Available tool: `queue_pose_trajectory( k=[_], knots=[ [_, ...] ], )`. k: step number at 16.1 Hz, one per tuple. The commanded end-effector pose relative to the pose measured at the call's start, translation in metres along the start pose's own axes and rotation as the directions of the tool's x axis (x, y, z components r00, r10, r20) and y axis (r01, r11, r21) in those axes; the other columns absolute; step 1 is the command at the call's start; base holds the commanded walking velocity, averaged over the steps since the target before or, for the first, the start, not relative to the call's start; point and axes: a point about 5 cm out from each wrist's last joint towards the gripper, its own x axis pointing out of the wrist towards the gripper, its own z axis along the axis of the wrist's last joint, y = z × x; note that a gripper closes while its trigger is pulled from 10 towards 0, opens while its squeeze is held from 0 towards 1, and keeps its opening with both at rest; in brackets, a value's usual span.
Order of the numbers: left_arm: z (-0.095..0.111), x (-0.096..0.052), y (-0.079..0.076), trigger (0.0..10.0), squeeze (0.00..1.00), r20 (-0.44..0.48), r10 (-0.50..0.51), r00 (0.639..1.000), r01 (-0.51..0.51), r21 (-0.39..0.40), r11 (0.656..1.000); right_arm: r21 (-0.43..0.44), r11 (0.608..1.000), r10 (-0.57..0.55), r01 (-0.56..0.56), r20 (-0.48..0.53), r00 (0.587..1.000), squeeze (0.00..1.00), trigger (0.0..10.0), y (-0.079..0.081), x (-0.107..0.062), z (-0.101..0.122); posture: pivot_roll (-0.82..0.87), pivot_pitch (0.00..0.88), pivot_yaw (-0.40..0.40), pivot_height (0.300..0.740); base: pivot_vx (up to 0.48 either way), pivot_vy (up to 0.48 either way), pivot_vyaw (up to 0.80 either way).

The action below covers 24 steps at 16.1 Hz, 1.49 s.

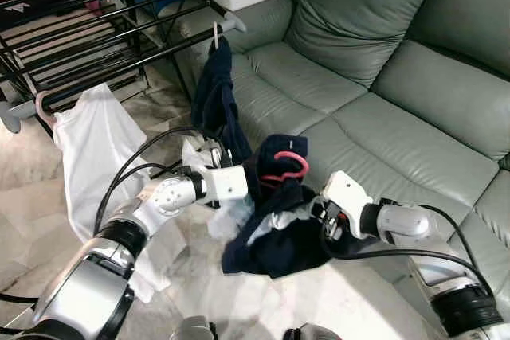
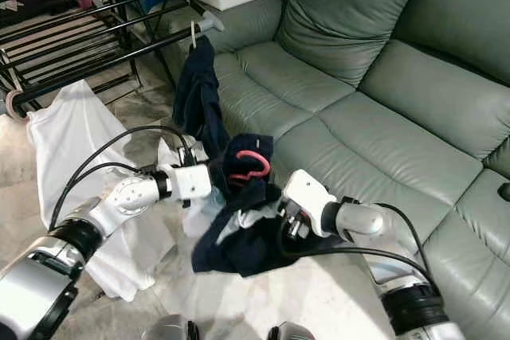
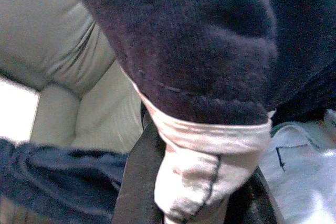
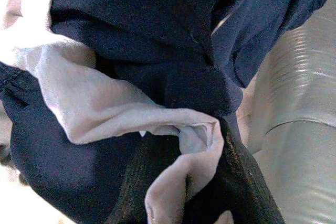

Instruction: Hang hanger

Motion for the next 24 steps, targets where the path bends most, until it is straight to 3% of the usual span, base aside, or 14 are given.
queue_pose_trajectory(
  k=[1,5,9,11,14,16,17,18,19,20,21,22,23,24],
  knots=[
    [0.014,0.005,0.003,10.0,1.00,0.080,-0.025,0.996,0.020,0.066,0.998,-0.014,1.000,0.008,-0.008,0.003,1.000,0.00,0.0,0.002,0.002,0.004,-0.06,0.021,0.010,0.740,0.000,0.000,0.00],
    [0.012,-0.005,0.004,10.0,1.00,0.114,-0.086,0.990,0.068,0.153,0.986,0.004,1.000,0.023,-0.023,-0.042,0.999,0.00,0.0,0.008,0.004,-0.002,-0.06,0.018,0.010,0.740,0.000,0.000,0.00],
    [0.014,-0.007,0.002,10.0,1.00,0.141,-0.099,0.985,0.073,0.177,0.981,0.025,0.999,-0.021,0.024,-0.106,0.994,0.00,0.0,0.009,0.006,-0.011,-0.06,0.018,0.010,0.740,0.000,0.000,0.00],
    [0.000,-0.013,0.003,10.0,1.00,0.059,-0.053,0.997,0.042,0.164,0.986,0.079,0.991,-0.096,0.107,-0.138,0.986,0.00,0.0,0.007,0.010,-0.017,-0.06,0.016,0.016,0.740,0.000,0.000,0.00],
    [-0.012,-0.017,0.007,10.0,1.00,-0.013,0.022,1.000,-0.021,0.086,0.996,0.125,0.968,-0.197,0.216,-0.154,0.968,0.00,0.0,-0.001,0.012,-0.018,-0.06,0.017,0.022,0.740,0.000,0.000,0.00],
    [-0.024,-0.022,0.007,10.0,1.00,-0.084,0.110,0.990,-0.116,-0.072,0.991,0.159,0.936,-0.293,0.316,-0.151,0.944,0.00,0.0,-0.008,0.013,-0.017,-0.06,0.014,0.031,0.740,0.000,0.000,0.00],
    [-0.028,-0.023,0.006,10.0,1.00,-0.114,0.156,0.981,-0.173,-0.159,0.972,0.165,0.926,-0.316,0.339,-0.149,0.937,0.00,0.0,-0.009,0.013,-0.017,-0.06,0.013,0.034,0.740,0.000,0.000,0.00],
    [-0.031,-0.023,0.007,10.0,1.00,-0.143,0.205,0.968,-0.237,-0.271,0.933,0.167,0.919,-0.334,0.356,-0.147,0.931,0.00,0.0,-0.010,0.013,-0.016,-0.06,0.013,0.035,0.740,0.000,0.000,0.00],
    [-0.036,-0.024,0.006,10.0,1.00,-0.196,0.270,0.943,-0.330,-0.425,0.843,0.174,0.906,-0.364,0.385,-0.139,0.921,0.00,0.0,-0.011,0.013,-0.015,-0.06,0.013,0.036,0.740,0.000,0.000,0.00],
    [-0.040,-0.026,0.005,10.0,1.00,-0.233,0.319,0.919,-0.395,-0.505,0.768,0.182,0.894,-0.390,0.409,-0.129,0.912,0.00,0.0,-0.011,0.013,-0.014,-0.05,0.011,0.035,0.740,0.000,0.000,0.00],
    [-0.040,-0.028,0.004,10.0,1.00,-0.258,0.373,0.891,-0.453,-0.551,0.701,0.185,0.882,-0.417,0.433,-0.119,0.901,0.00,0.0,-0.011,0.013,-0.014,-0.05,0.009,0.034,0.740,0.000,0.000,0.00],
    [-0.039,-0.032,0.002,10.0,1.00,-0.284,0.453,0.845,-0.526,-0.596,0.607,0.175,0.855,-0.478,0.488,-0.101,0.873,0.00,0.0,-0.012,0.011,-0.014,-0.05,0.002,0.033,0.740,0.000,0.000,0.00],
    [-0.039,-0.034,-0.003,10.0,1.00,-0.299,0.480,0.825,-0.551,-0.615,0.564,0.191,0.847,-0.488,0.496,-0.092,0.868,0.00,0.0,-0.009,0.011,-0.015,-0.04,0.000,0.029,0.740,0.000,0.000,0.00],
    [-0.041,-0.041,-0.010,10.0,1.00,-0.348,0.514,0.784,-0.601,-0.633,0.488,0.228,0.832,-0.509,0.506,-0.053,0.859,0.00,0.0,-0.006,0.011,-0.012,-0.04,0.000,0.027,0.740,0.000,0.000,0.00]
  ],
)
